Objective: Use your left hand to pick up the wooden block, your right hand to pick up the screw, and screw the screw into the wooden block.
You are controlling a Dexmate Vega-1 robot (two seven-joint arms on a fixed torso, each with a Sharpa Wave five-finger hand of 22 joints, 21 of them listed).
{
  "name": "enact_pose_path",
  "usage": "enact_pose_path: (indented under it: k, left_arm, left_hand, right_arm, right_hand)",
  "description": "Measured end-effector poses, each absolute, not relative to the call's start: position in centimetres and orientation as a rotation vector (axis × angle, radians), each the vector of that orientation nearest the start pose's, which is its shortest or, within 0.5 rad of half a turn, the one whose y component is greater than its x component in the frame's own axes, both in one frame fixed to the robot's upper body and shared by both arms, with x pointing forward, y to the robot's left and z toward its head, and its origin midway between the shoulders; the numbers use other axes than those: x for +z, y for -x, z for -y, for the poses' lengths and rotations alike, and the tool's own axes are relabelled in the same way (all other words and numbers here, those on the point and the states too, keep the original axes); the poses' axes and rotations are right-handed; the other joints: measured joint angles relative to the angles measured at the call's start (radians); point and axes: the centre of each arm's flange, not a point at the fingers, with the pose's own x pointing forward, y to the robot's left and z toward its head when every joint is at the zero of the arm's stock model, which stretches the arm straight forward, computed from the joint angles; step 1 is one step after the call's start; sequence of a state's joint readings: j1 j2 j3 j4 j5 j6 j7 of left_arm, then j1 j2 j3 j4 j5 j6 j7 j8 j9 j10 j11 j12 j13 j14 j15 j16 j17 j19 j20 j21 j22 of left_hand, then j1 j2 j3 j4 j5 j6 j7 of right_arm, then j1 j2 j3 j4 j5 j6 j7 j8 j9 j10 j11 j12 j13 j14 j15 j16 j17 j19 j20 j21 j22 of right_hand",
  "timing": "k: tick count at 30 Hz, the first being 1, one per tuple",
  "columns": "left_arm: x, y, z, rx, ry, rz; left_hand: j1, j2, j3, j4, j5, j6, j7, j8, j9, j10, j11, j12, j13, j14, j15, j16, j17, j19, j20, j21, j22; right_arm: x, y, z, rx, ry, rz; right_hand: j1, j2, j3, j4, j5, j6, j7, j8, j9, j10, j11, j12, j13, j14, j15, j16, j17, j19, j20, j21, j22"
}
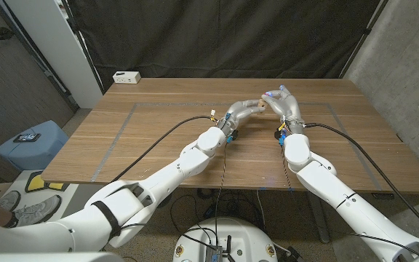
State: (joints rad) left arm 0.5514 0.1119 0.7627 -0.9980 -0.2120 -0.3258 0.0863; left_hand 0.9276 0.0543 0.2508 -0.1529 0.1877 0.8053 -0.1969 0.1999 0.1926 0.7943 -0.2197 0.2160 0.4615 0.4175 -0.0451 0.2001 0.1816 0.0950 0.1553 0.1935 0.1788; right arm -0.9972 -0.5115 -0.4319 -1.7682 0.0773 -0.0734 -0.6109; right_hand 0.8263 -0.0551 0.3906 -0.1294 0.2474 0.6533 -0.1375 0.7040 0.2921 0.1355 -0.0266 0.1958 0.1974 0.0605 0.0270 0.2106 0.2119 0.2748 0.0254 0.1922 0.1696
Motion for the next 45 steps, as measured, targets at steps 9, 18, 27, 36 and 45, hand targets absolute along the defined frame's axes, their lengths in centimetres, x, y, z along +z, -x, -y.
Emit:
enact_pose_path:
  k: [9,18,27,36,45]
  left_arm:
    - [-1.51,-66.42,0.07,-0.48,-0.307,0.653]
    - [-1.5,-66.4,0.14,-0.479,-0.306,0.653]
    - [-1.48,-66.32,0.2,-0.479,-0.304,0.655]
    - [-1.66,-66.24,0.25,-0.478,-0.301,0.651]
    - [-1.67,-66.26,0.16,-0.476,-0.296,0.649]
  left_hand:
    - [0.007,0.007,0.002,0.002,0.0,-0.002,0.002,0.0,0.001,0.0,0.0,0.0,-0.001,0.0,0.0,0.0,0.0,0.0,0.0,0.0,0.0]
    - [0.007,0.007,0.002,0.002,0.001,-0.002,0.002,0.0,0.001,0.0,0.0,0.0,0.002,0.0,0.0,0.0,0.0,0.0,0.0,0.0,0.0]
    - [0.006,0.006,0.002,0.002,0.001,-0.004,0.003,0.0,0.0,0.0,0.0,0.0,0.006,0.0,0.0,0.0,0.0,0.0,0.0,0.0,0.0]
    - [0.006,0.006,0.002,0.002,0.001,-0.004,0.004,-0.001,0.0,-0.003,0.003,0.0,0.006,0.0,0.0,0.0,0.0,0.0,0.0,0.0,0.0]
    - [0.011,0.011,0.002,0.002,0.001,-0.008,0.003,0.0,0.001,-0.007,0.0,-0.001,0.005,-0.004,0.004,0.0,0.0,0.0,0.0,0.0,0.0]
  right_arm:
    - [-1.75,-57.95,22.41,-0.25,0.332,0.675]
    - [-1.78,-57.95,22.51,-0.249,0.333,0.674]
    - [-1.93,-57.89,22.57,-0.247,0.334,0.674]
    - [-2.01,-57.79,22.56,-0.245,0.334,0.674]
    - [-1.94,-57.69,22.56,-0.249,0.335,0.68]
  right_hand:
    - [-0.008,0.008,-0.003,0.003,0.004,-0.009,-0.002,-0.005,-0.005,-0.006,0.005,0.0,0.0,-0.004,0.004,0.0,0.0,0.0,0.0,0.0,0.0]
    - [-0.013,0.003,-0.007,-0.001,0.008,-0.022,0.0,-0.013,-0.009,-0.009,0.002,0.0,0.005,-0.004,0.004,0.0,0.0,-0.004,0.004,0.0,0.0]
    - [-0.02,0.009,-0.007,-0.001,0.008,-0.034,0.002,-0.016,-0.014,-0.013,0.006,0.0,0.005,-0.007,0.007,0.0,0.0,-0.005,0.005,0.0,0.0]
    - [-0.02,0.009,-0.014,-0.003,0.012,-0.034,0.002,-0.016,-0.014,-0.022,0.003,0.0,0.005,-0.007,0.007,0.0,0.0,-0.005,0.005,0.0,0.0]
    - [-0.019,0.009,-0.014,-0.003,0.015,-0.025,-0.008,-0.016,-0.019,-0.021,0.003,0.0,0.005,-0.007,0.007,0.0,0.0,-0.005,0.005,0.0,0.0]
